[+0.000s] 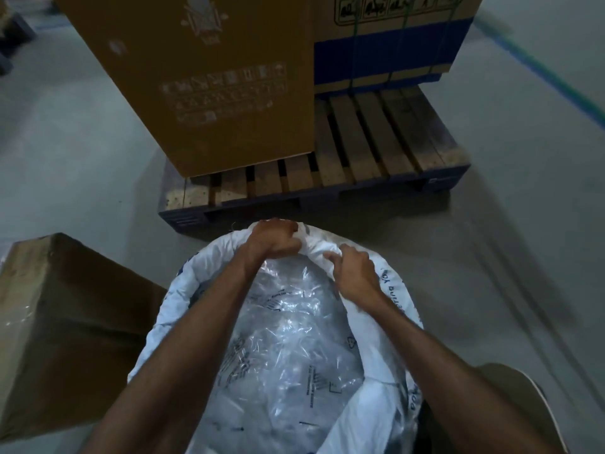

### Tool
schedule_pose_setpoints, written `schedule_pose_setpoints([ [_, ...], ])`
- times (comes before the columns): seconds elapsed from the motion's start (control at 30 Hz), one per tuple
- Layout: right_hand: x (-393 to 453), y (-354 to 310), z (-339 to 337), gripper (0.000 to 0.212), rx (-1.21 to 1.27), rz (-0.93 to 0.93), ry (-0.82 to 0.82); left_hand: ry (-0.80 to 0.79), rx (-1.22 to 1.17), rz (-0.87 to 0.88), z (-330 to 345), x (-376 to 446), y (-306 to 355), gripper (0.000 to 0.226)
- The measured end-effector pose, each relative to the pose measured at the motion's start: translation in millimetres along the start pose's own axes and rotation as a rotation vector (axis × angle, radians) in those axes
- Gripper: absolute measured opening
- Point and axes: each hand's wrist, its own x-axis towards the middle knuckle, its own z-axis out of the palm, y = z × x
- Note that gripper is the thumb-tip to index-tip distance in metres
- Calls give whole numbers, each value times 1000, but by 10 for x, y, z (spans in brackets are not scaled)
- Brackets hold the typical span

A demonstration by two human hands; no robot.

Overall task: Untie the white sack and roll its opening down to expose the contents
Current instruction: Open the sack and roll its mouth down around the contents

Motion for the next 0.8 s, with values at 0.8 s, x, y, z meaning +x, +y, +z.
schedule_pose_setpoints([
  [0.8,-164,377,-131,36,36,187,-10,-30,-33,-12,223,99,444,56],
])
